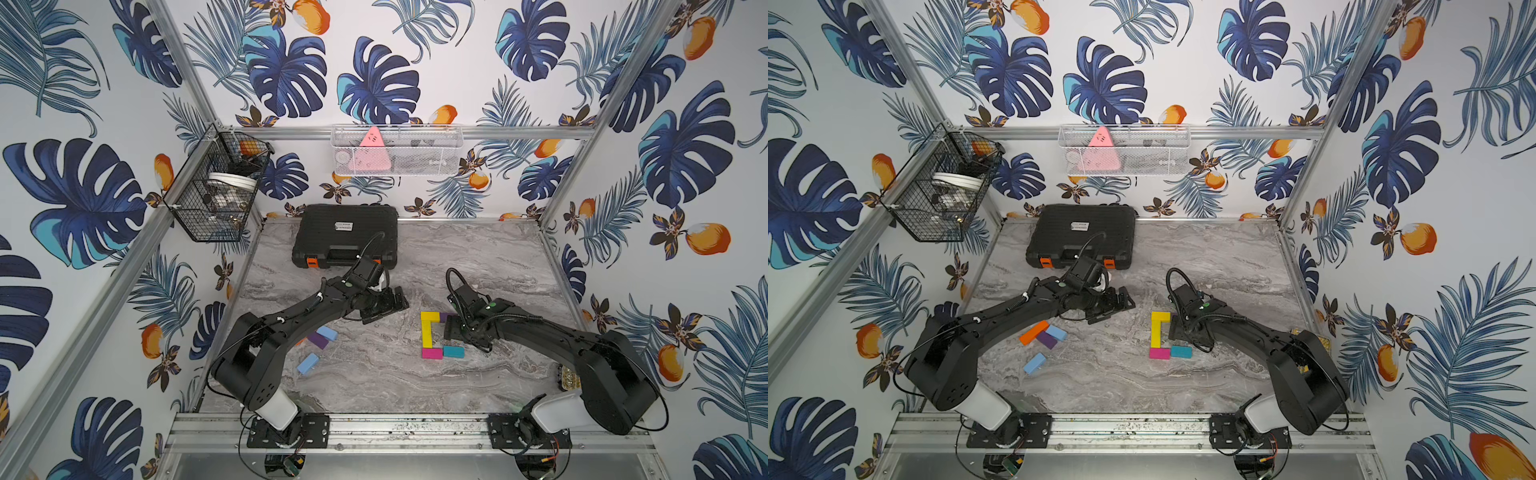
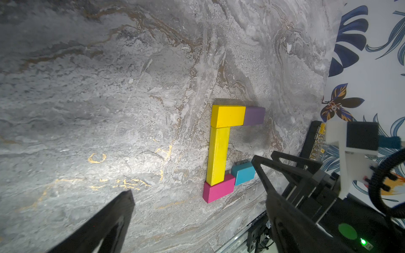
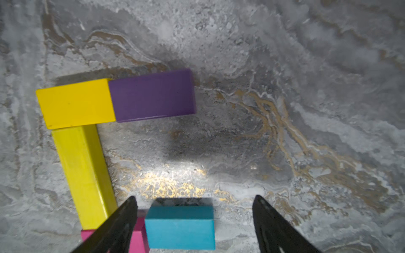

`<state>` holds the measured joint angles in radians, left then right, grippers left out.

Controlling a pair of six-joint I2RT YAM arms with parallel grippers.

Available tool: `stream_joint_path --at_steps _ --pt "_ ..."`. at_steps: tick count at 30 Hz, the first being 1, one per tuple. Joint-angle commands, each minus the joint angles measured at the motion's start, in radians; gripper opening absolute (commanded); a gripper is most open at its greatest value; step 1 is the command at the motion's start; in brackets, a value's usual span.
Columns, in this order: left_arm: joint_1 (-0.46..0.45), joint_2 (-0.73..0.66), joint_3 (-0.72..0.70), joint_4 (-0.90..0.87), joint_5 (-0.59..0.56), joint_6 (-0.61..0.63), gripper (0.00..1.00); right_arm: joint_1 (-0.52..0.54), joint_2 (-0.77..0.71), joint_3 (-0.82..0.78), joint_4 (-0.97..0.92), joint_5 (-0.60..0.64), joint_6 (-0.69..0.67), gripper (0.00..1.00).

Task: Assemble the letter c with building blocks
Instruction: Assemble the building block at the center of the board.

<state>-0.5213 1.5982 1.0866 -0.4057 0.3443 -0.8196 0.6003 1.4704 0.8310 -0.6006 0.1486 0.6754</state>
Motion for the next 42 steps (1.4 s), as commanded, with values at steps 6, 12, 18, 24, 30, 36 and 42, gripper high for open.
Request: stream_joint_path --at_steps 6,12,18,24,30,36,42 --pt "-0.007 0.007 0.016 -0.004 -0.002 -0.013 0.99 -0.003 0.025 -0.011 -0.021 0.005 -0.026 0.84" --pt "-0.033 0.011 0.005 0.008 -0.008 -0.022 0.99 -0.002 0.018 -0.046 -0.016 -0.006 -0.031 0.83" --pt "-0.083 0.013 -0.029 0.028 -0.032 -0.044 0.99 -0.002 0.005 -0.069 -0.009 -0.012 -0.028 0.83" --pt "-0.117 0.031 -0.053 0.061 -0.031 -0.067 0.99 -0.002 -0.002 -0.082 -0.001 -0.022 -0.022 0.83" --pt "-0.13 0.039 -0.049 0.061 -0.037 -0.066 0.99 -0.002 -0.011 -0.078 -0.001 -0.027 -0.015 0.83" --pt "-0.135 0.037 -0.065 0.07 -0.036 -0.071 0.99 -0.002 -0.077 -0.076 -0.018 -0.055 0.006 0.83" --pt "-0.138 0.031 -0.082 0.081 -0.033 -0.075 0.99 -0.002 -0.133 -0.121 -0.016 -0.148 -0.011 0.82"
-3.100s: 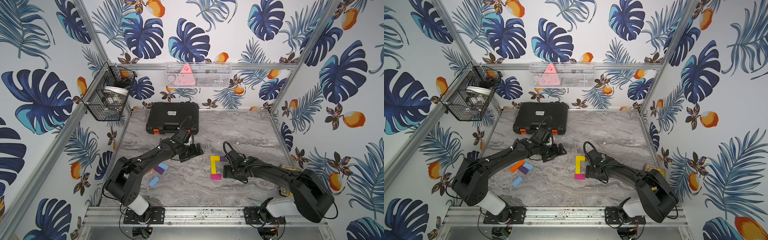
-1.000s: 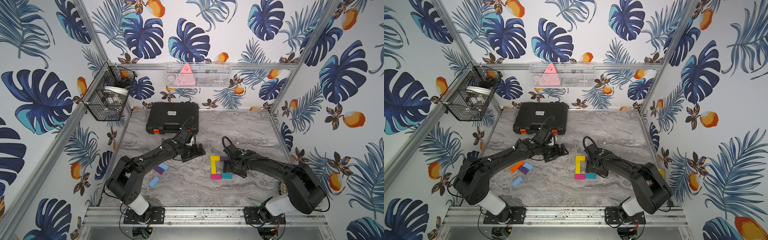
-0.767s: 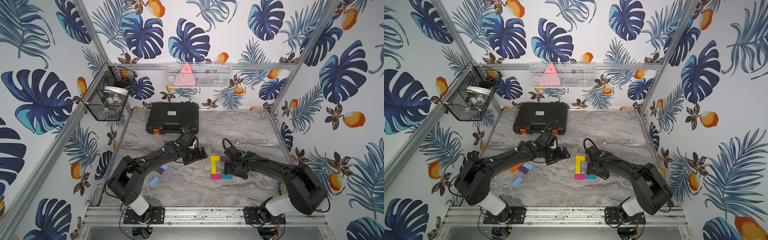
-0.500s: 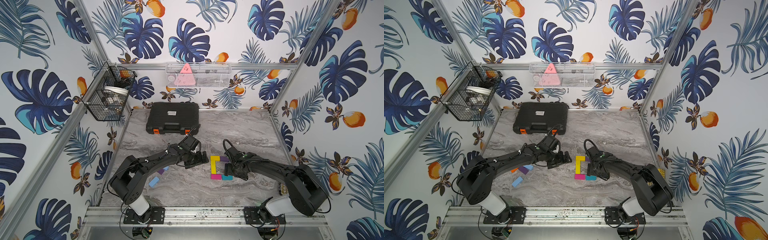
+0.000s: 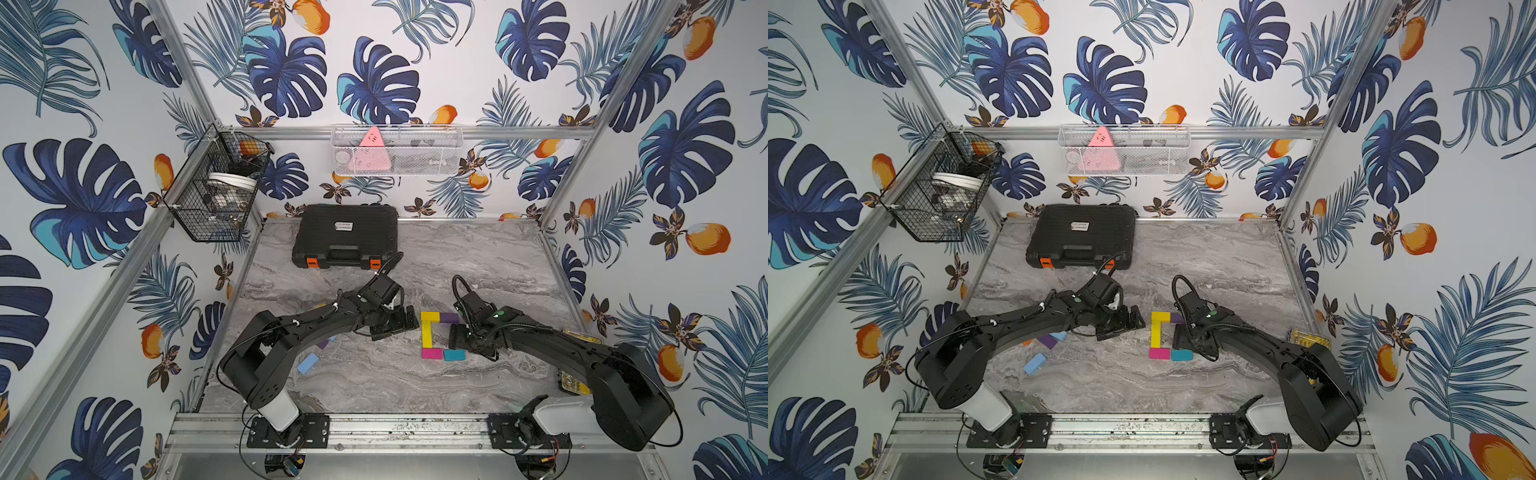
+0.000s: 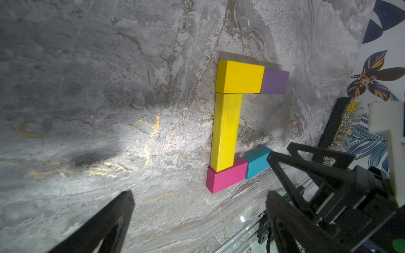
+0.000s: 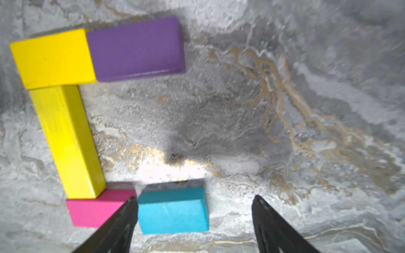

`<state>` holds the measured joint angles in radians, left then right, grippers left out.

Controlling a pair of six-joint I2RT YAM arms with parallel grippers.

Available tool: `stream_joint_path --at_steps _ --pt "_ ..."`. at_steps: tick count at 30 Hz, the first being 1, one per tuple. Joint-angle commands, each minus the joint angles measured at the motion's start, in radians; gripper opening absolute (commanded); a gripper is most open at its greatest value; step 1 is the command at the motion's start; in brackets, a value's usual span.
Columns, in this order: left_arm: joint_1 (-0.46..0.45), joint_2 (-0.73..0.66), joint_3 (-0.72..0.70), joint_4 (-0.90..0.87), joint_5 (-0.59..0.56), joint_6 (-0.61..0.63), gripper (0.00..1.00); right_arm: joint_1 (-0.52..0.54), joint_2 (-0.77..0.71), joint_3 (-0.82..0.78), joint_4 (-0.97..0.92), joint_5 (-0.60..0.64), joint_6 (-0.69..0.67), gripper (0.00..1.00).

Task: Assemble the letter c with building blocks
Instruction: Assemble the building block at the center of the board.

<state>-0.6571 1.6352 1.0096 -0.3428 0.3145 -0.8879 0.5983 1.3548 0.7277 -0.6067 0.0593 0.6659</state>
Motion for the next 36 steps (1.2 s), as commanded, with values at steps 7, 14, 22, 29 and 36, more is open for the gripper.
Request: stream_joint_path --at_steps 7,14,22,29,36 --pt "-0.001 -0.001 -0.003 0.025 0.003 -0.005 0.99 0.0 -0.092 -0.077 -0.033 -0.125 -0.051 0.79" --pt "-0.001 0.006 -0.001 0.034 0.01 -0.008 0.99 0.002 -0.089 -0.085 -0.068 -0.17 -0.07 0.75" --pt "-0.001 0.007 0.003 0.033 0.011 -0.006 0.99 0.006 -0.069 -0.083 -0.06 -0.139 -0.049 0.72" --pt "-0.001 0.006 0.0 0.038 0.012 -0.009 0.99 0.006 -0.096 -0.081 0.011 -0.166 0.006 0.73" --pt "-0.001 0.0 0.0 0.032 0.008 -0.007 0.99 0.005 -0.043 -0.054 0.057 -0.164 0.037 0.68"
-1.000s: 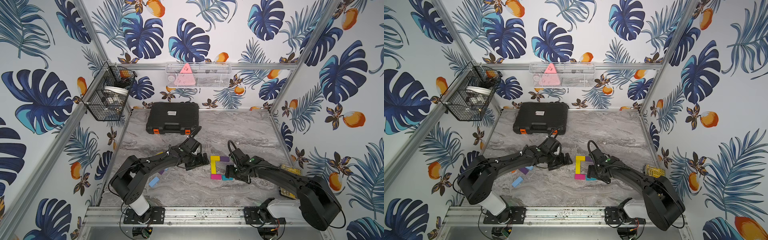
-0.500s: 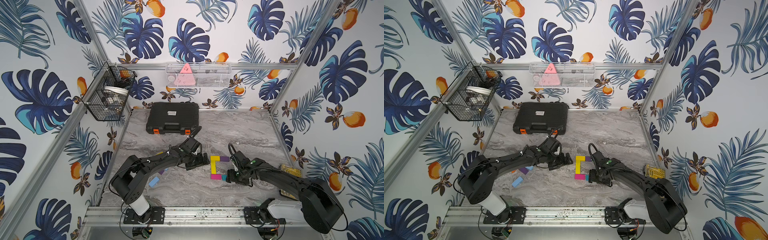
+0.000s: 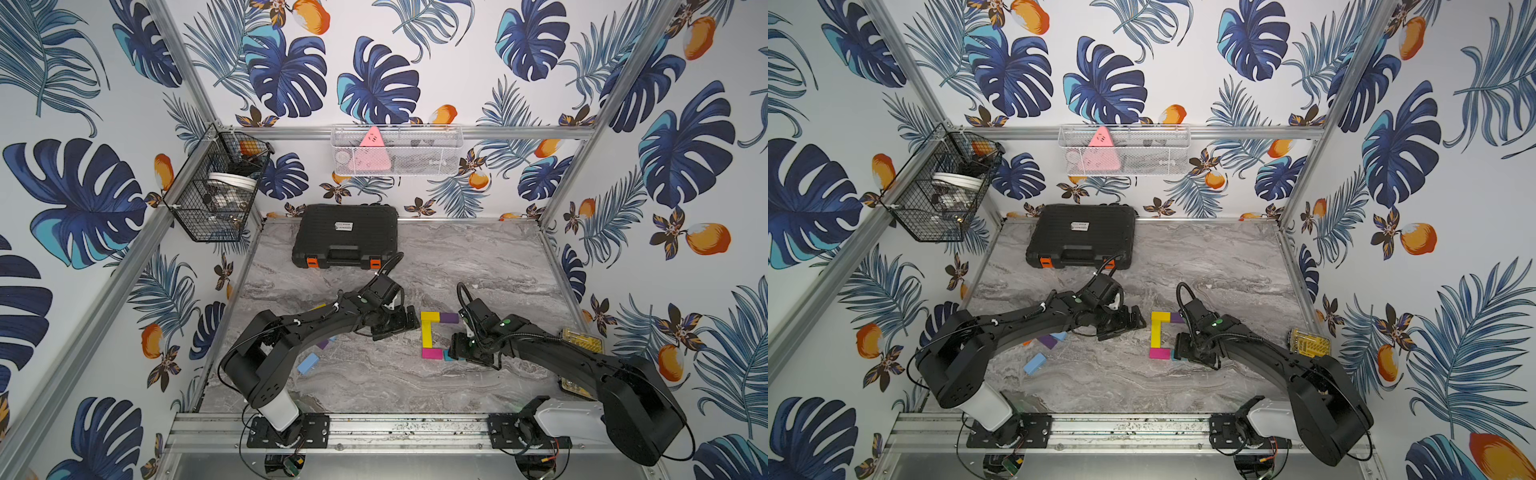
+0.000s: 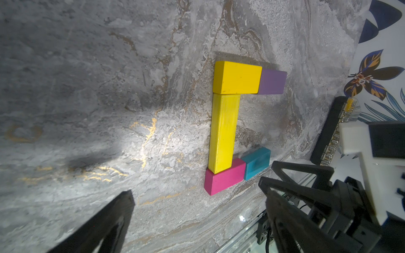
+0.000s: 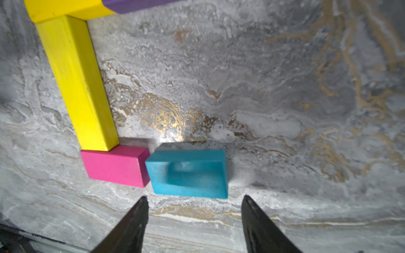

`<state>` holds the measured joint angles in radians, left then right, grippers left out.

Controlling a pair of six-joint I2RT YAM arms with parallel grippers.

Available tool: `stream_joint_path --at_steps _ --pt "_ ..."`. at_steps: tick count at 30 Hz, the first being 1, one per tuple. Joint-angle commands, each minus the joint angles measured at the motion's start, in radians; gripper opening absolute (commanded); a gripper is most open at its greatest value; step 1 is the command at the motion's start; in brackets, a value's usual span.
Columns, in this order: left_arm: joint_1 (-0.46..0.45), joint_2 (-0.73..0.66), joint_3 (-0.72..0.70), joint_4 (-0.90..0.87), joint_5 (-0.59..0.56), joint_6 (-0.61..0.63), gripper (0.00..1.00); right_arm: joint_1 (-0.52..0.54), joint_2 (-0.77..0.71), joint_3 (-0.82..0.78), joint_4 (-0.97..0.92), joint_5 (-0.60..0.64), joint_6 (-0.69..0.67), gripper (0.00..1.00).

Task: Assemble the letter c with building blocks
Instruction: Assemble the building block at the center of the board.

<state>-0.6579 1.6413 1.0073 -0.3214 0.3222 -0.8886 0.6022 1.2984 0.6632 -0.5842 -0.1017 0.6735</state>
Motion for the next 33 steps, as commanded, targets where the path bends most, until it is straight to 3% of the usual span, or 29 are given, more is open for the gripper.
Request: stream_joint_path --at_steps 1,8,33 --pt "-0.001 -0.006 0.002 0.01 0.0 -0.007 0.99 0.0 0.021 0.01 0.041 -0.002 0.036 0.68" --pt "0.0 -0.003 0.002 0.012 0.002 -0.007 0.99 0.001 0.052 0.022 0.055 0.006 0.055 0.76" --pt "-0.001 0.0 0.004 0.011 -0.003 -0.007 0.99 0.0 0.063 0.01 0.092 -0.047 0.076 0.75"
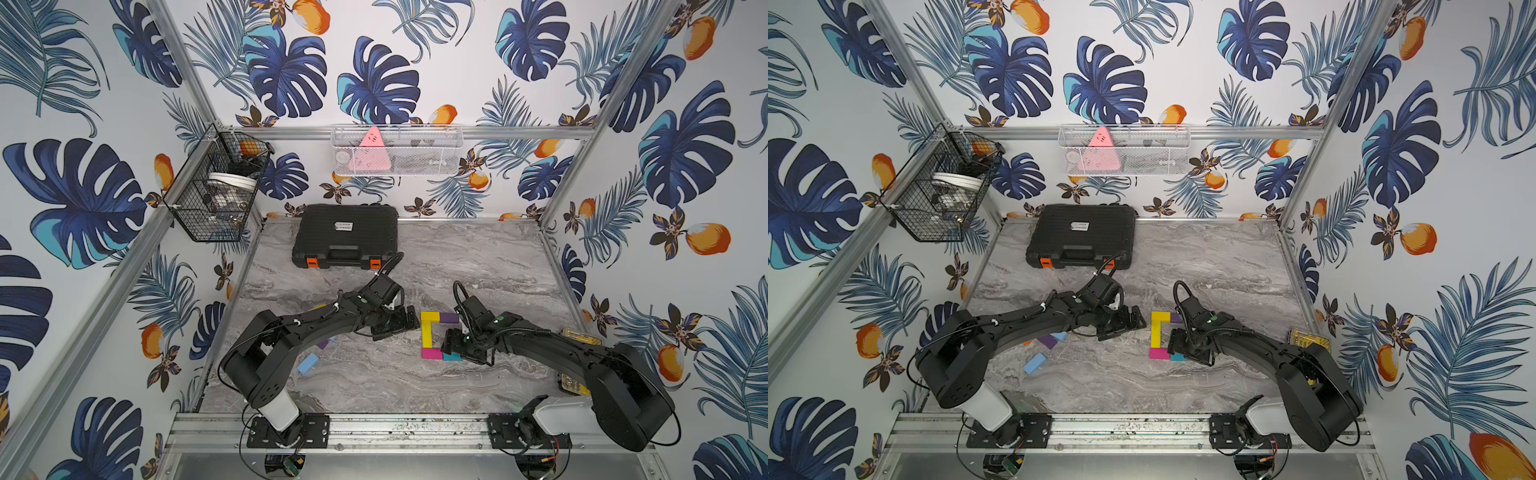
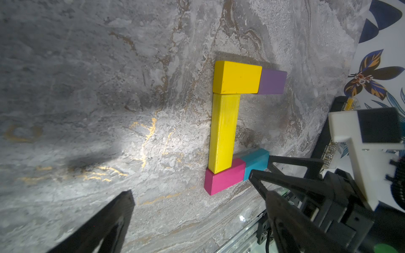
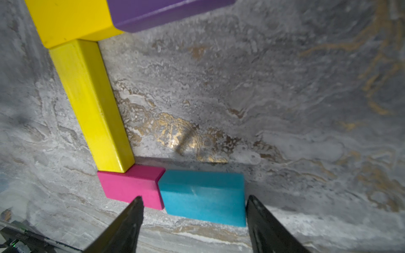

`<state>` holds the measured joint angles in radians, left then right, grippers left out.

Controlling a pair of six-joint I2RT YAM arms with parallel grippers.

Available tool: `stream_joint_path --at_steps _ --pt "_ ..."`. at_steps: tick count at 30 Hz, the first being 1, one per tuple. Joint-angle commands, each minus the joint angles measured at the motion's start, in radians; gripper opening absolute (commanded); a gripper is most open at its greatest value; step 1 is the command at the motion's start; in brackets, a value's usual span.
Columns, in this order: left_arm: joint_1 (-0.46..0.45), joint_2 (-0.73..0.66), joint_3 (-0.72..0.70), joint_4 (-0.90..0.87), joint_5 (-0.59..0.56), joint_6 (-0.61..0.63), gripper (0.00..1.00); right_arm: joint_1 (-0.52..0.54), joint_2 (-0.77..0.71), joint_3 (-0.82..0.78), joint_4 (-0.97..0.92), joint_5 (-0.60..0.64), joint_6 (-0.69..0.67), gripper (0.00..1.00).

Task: Assemble the letter c with building blocks
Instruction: Assemble the building block at the center of the board.

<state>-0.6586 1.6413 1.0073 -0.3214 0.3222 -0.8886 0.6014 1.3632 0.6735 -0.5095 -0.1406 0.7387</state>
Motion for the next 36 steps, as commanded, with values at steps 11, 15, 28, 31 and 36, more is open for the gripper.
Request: stream_joint_path --at_steps 11,15,28,31,36 --pt "-0.002 0.002 0.005 0.012 -0.002 -0.009 0.99 0.001 -0.001 -0.003 0.019 -0.01 0.009 0.75" --pt "-0.003 0.002 0.007 0.01 -0.002 -0.006 0.99 0.001 0.001 -0.001 0.02 -0.01 0.01 0.75" --pt "-0.003 0.002 0.01 0.009 -0.001 -0.006 0.99 0.001 0.002 0.004 0.016 -0.01 0.009 0.76" --pt "-0.003 0.002 0.01 0.008 -0.001 -0.006 0.99 0.001 0.004 0.005 0.014 -0.013 0.009 0.76" --pt "-0.003 0.003 0.014 0.006 0.0 -0.006 0.99 0.001 0.009 0.008 0.015 -0.017 0.007 0.76"
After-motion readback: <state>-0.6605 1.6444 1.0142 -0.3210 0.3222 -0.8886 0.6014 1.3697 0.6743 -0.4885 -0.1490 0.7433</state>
